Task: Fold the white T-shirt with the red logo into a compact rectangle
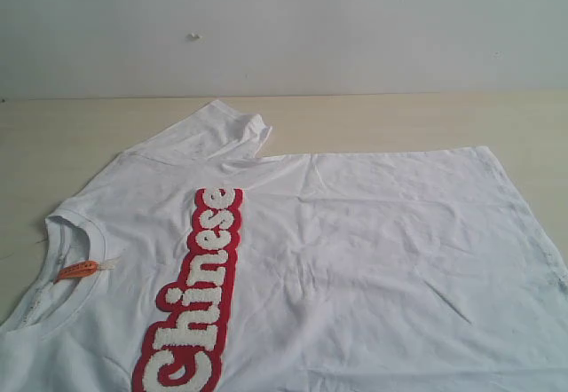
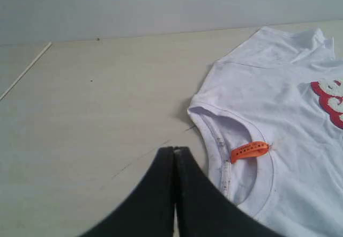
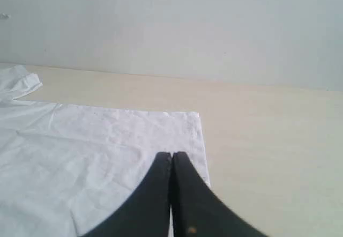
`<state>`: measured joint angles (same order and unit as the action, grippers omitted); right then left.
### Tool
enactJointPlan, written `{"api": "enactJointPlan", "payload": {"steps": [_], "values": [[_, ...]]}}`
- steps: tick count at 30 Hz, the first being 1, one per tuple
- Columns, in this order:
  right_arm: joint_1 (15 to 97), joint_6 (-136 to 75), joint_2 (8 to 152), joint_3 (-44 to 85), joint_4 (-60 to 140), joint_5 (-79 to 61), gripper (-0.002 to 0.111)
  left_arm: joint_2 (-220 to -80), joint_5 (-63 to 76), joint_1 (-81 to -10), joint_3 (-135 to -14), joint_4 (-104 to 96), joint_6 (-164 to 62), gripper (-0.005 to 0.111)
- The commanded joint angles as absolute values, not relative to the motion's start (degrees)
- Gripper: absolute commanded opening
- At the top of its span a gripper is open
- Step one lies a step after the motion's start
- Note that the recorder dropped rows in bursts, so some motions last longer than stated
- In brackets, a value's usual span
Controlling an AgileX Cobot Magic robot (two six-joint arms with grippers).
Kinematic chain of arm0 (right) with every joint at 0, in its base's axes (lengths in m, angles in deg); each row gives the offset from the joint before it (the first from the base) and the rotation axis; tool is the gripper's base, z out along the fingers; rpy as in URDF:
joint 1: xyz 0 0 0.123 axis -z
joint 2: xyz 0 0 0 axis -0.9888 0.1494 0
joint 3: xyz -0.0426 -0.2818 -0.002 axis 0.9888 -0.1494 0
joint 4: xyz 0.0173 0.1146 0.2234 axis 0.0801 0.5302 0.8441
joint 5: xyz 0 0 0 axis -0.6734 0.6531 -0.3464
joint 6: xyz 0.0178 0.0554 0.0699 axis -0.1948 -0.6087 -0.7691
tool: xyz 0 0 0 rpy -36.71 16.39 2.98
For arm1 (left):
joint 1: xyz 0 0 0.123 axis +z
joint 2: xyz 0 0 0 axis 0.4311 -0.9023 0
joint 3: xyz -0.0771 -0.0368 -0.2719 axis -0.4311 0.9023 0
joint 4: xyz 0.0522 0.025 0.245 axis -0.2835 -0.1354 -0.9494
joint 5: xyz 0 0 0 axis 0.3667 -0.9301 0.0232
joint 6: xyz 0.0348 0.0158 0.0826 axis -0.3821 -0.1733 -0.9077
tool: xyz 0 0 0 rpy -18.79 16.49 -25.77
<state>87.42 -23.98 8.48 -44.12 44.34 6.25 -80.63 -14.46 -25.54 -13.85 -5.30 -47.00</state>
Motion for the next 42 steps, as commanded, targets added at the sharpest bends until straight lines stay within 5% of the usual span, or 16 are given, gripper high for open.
{"api": "enactJointPlan", "payload": {"steps": [1,16,31,42], "values": [[87.72,-23.61,8.19,-44.39,44.28,5.78,0.0,-80.34,-14.07,-25.57,-13.65,-4.99,-47.04,0.0],[87.72,-23.15,8.19,-44.39,42.79,-1.85,0.0,-80.34,-2.88,-25.57,-13.65,4.34,-44.72,0.0],[87.72,-37.22,8.19,-44.39,50.79,-28.31,0.0,-80.34,18.57,-25.57,-13.65,21.41,-30.32,0.0],[87.72,-41.59,8.19,-35.65,50.58,-25.12,0.0,-86.06,15.65,-25.57,-28.51,15.14,-30.06,0.0]]}}
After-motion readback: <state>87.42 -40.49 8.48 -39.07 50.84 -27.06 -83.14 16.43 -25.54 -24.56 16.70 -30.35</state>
